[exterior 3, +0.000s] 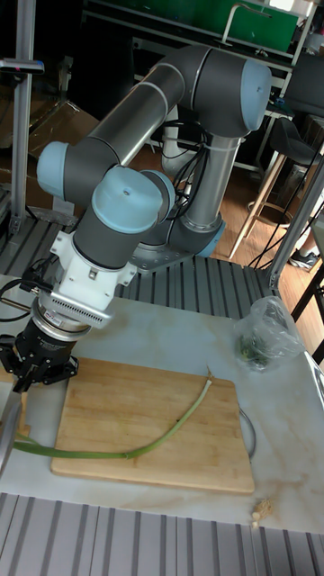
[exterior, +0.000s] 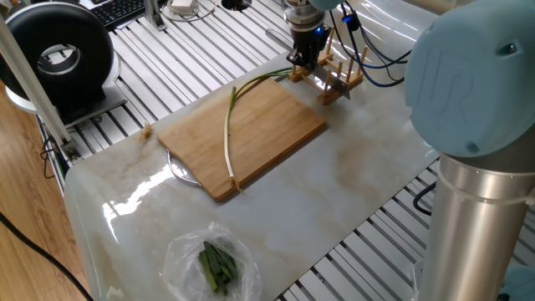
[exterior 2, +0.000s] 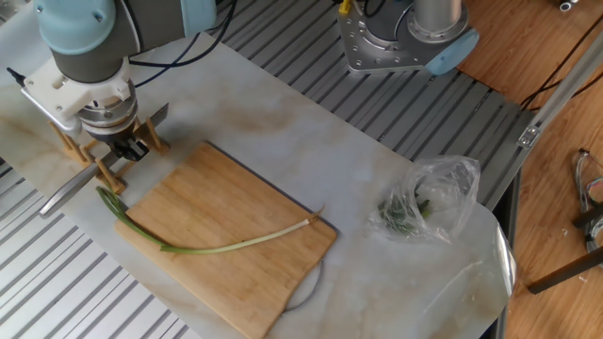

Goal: Chop the green garlic

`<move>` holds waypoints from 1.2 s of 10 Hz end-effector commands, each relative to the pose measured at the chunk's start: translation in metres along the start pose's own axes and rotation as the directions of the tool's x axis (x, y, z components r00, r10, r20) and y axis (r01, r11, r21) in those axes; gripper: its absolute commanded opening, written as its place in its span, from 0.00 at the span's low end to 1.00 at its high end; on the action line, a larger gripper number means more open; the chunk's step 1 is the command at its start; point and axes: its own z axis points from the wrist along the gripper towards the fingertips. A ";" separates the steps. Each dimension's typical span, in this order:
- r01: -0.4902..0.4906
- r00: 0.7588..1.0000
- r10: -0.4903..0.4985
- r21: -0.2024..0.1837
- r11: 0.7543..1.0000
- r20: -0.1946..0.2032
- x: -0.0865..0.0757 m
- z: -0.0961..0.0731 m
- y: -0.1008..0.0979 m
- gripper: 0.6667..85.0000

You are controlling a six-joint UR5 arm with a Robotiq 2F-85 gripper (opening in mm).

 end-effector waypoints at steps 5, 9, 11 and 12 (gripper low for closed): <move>-0.004 1.000 0.004 -0.026 1.000 -0.027 0.008 -0.002 0.004 0.17; -0.003 0.999 0.002 -0.037 0.999 -0.032 0.010 0.000 0.008 0.16; 0.003 0.999 -0.005 -0.033 0.999 -0.045 0.013 0.000 0.007 0.16; 0.003 0.999 -0.004 -0.025 1.000 -0.048 0.014 0.000 0.005 0.16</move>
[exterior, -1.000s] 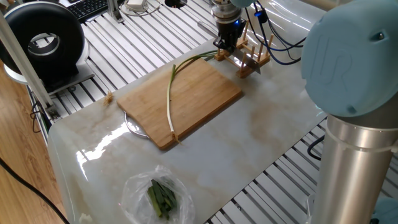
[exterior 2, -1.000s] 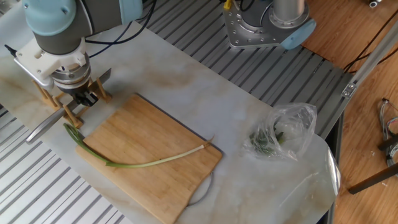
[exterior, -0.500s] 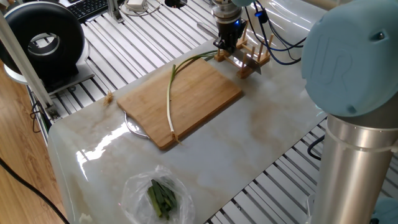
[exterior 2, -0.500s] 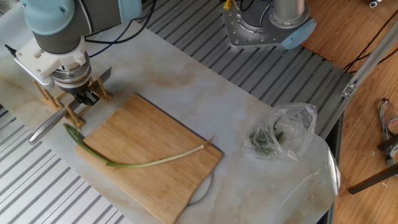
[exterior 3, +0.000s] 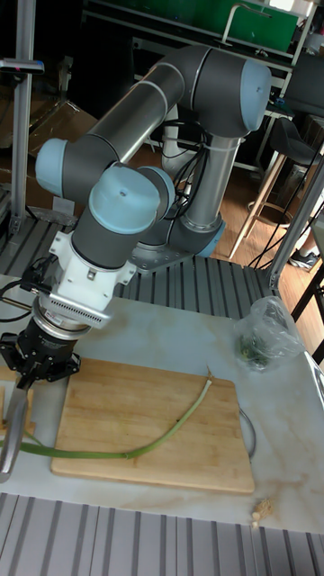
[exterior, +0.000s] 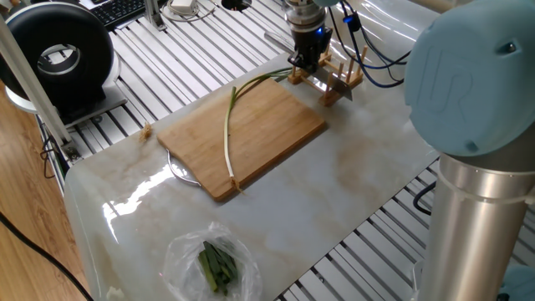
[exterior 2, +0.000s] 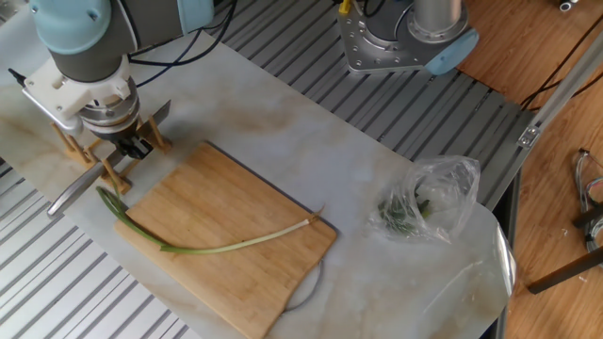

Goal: Chop the green garlic

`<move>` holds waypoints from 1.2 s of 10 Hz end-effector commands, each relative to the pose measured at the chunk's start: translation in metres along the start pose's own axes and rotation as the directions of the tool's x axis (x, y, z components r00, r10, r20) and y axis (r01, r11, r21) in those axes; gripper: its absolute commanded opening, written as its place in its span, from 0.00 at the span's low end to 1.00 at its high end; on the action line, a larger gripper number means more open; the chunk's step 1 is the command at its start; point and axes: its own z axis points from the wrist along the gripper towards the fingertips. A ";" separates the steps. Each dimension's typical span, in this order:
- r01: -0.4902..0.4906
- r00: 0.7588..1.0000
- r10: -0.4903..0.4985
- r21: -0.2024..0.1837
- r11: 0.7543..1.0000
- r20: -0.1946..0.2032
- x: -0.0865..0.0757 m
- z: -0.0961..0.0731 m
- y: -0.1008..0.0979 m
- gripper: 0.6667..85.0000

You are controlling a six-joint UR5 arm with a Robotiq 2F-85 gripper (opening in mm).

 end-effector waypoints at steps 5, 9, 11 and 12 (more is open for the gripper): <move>-0.009 1.000 0.009 0.014 1.000 -0.009 0.003 -0.001 -0.006 0.11; -0.016 1.000 0.016 0.010 1.000 0.008 0.000 -0.006 -0.007 0.01; -0.006 1.000 0.007 -0.025 1.000 0.014 0.002 -0.017 -0.003 0.01; 0.002 1.000 -0.001 -0.046 0.999 0.018 0.004 -0.026 0.000 0.01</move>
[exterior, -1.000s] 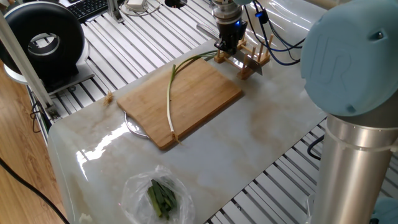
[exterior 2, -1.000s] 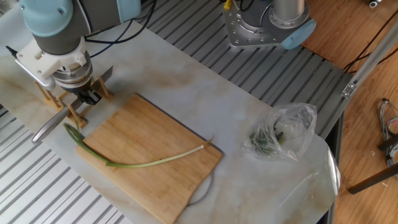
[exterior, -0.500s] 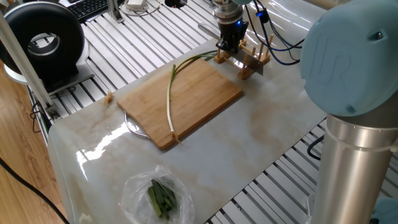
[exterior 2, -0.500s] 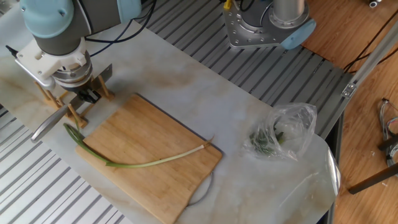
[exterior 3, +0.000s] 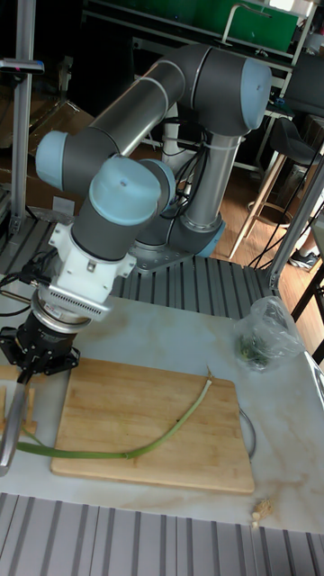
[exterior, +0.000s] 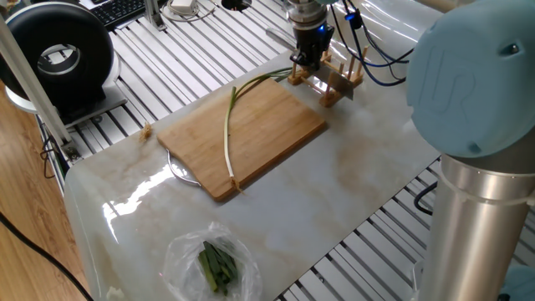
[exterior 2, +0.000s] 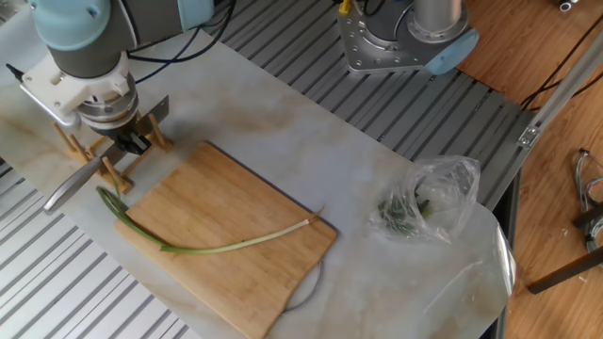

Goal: Chop the green garlic

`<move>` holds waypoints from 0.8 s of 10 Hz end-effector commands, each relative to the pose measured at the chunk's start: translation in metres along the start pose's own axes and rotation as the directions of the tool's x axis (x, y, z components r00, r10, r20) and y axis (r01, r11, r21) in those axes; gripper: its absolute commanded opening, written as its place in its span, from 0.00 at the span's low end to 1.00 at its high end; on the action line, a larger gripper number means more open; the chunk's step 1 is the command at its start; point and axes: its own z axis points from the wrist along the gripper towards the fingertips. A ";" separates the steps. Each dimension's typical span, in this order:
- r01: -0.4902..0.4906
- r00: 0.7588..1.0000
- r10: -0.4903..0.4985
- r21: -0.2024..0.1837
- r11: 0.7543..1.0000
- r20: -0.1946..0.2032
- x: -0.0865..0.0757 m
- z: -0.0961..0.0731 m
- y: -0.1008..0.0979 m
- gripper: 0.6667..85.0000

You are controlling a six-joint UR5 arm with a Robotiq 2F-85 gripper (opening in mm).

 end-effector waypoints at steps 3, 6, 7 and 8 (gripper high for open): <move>0.076 0.996 -0.075 -0.022 0.997 0.056 0.006 -0.049 -0.007 0.01; 0.120 0.988 -0.118 -0.015 0.993 0.102 0.008 -0.092 -0.006 0.01; 0.138 0.984 -0.138 0.003 0.990 0.109 0.010 -0.103 -0.007 0.01; 0.161 0.980 -0.160 0.006 0.987 0.116 0.014 -0.113 -0.003 0.01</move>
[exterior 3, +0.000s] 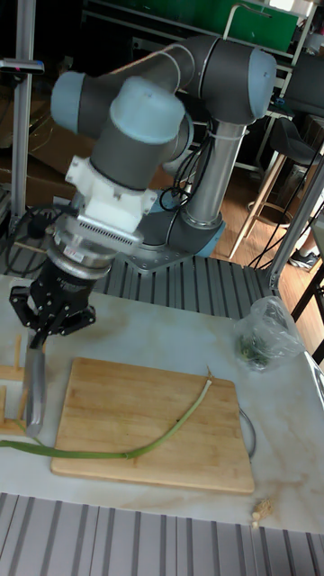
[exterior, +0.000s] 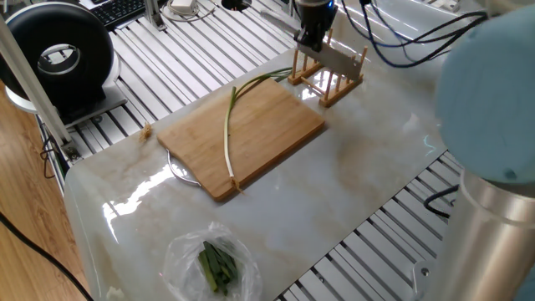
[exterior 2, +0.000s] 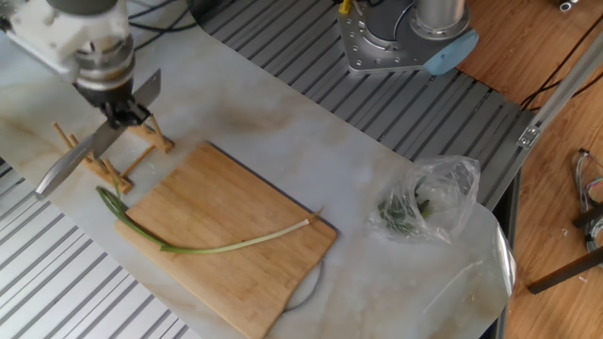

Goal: Chop the green garlic

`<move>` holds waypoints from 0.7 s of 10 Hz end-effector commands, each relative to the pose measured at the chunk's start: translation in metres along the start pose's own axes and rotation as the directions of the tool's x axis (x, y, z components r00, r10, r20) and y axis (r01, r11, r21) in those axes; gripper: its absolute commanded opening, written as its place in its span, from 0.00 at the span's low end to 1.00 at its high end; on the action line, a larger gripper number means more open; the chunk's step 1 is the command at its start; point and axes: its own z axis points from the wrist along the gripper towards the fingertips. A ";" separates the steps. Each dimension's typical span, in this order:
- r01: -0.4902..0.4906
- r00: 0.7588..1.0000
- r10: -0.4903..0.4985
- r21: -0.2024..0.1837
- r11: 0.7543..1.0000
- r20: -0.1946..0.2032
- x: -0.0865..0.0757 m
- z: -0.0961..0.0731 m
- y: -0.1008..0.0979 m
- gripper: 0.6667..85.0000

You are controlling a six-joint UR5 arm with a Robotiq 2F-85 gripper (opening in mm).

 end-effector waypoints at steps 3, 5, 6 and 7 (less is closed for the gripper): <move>0.140 0.987 -0.136 -0.044 0.989 0.086 0.004 -0.056 0.034 0.01; 0.140 0.988 -0.137 -0.040 0.989 0.072 0.009 -0.071 0.050 0.01; 0.138 0.989 -0.134 -0.061 0.989 0.067 0.011 -0.075 0.062 0.01; 0.142 0.989 -0.134 -0.131 0.981 0.070 0.014 -0.078 0.085 0.01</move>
